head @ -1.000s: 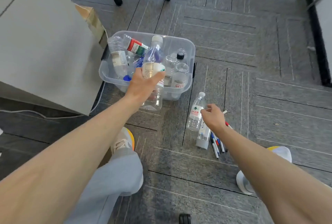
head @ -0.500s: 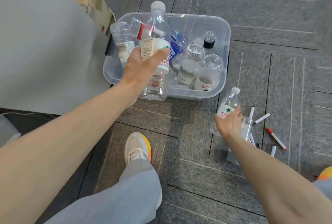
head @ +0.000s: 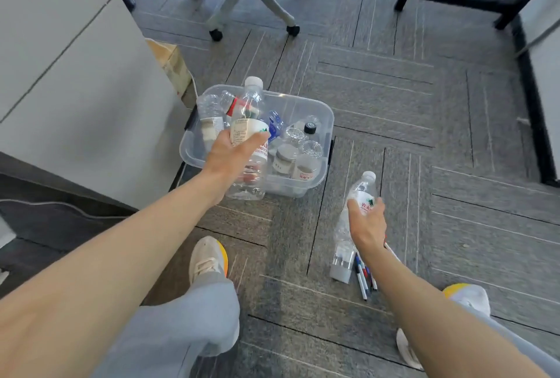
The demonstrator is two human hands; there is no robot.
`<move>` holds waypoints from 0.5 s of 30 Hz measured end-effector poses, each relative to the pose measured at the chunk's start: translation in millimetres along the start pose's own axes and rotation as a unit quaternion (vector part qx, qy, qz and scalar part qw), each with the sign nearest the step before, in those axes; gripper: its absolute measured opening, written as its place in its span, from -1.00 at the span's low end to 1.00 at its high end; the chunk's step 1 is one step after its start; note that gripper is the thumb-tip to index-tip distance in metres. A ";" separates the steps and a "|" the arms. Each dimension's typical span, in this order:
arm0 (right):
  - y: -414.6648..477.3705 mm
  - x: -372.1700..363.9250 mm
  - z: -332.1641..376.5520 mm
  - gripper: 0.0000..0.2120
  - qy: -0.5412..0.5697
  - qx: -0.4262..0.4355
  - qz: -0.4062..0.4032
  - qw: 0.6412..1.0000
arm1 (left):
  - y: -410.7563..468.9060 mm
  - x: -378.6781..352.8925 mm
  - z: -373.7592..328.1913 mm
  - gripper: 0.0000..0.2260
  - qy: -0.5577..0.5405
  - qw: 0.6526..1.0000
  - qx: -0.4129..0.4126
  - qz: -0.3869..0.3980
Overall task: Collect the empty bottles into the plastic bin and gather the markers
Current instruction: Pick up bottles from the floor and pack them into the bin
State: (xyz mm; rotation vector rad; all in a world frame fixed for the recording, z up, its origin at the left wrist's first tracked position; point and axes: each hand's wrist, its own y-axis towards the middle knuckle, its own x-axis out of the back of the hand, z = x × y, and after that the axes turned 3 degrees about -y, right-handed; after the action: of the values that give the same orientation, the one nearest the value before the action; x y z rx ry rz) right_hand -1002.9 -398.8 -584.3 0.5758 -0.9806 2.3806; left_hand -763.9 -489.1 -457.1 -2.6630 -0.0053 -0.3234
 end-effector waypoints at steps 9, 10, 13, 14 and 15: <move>-84.6 32.7 72.5 -0.29 0.024 0.141 0.085 0.986 | -52.8 35.6 2.8 -0.36 -0.015 1.000 0.018 0.014; -92.0 28.9 79.7 -0.27 0.022 0.151 0.108 0.982 | -54.1 41.1 5.8 -0.31 -0.012 1.000 0.023 0.012; -100.9 10.7 97.9 -0.28 0.016 0.173 0.163 0.971 | -52.1 58.2 11.7 -0.25 -0.001 0.999 0.042 -0.010; -101.5 4.3 103.5 -0.29 0.013 0.179 0.177 0.968 | -47.5 63.1 14.2 -0.29 0.006 0.999 0.048 -0.022; -98.7 -3.0 108.1 -0.29 0.010 0.184 0.188 0.965 | -39.4 67.5 17.5 -0.35 0.022 0.998 0.047 -0.036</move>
State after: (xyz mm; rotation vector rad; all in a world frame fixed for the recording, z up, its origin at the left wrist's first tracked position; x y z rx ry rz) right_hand -922.0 -418.1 -463.8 0.5297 -0.6845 2.9359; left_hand -696.6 -449.4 -439.6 -2.5653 -0.1014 -0.3956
